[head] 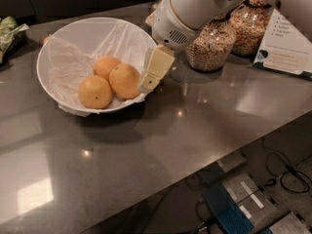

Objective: Pick orange from white bowl

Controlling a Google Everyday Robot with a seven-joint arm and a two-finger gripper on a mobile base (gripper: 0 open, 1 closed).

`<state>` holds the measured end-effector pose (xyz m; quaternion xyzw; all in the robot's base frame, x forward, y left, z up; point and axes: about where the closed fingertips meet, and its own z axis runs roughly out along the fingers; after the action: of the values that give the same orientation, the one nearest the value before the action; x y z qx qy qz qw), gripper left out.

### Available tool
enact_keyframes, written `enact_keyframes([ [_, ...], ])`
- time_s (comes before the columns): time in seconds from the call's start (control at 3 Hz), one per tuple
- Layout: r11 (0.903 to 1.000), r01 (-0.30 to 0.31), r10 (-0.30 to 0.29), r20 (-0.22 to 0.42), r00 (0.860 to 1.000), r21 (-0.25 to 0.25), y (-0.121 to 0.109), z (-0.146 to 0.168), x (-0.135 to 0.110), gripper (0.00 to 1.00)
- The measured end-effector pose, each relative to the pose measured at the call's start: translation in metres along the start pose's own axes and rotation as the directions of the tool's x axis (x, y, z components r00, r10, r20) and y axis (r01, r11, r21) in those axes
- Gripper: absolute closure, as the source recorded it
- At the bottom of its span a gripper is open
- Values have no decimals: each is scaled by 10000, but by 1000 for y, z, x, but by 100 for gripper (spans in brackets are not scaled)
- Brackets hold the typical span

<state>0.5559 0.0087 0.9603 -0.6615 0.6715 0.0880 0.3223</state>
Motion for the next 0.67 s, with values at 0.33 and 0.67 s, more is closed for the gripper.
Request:
enact_keyframes([
  [0.33,9968,578,-533,804,9953,-553,-6,18,-29,0],
  [0.67,9968,586,-540,818,9952,-550,-5,17,-30,0],
])
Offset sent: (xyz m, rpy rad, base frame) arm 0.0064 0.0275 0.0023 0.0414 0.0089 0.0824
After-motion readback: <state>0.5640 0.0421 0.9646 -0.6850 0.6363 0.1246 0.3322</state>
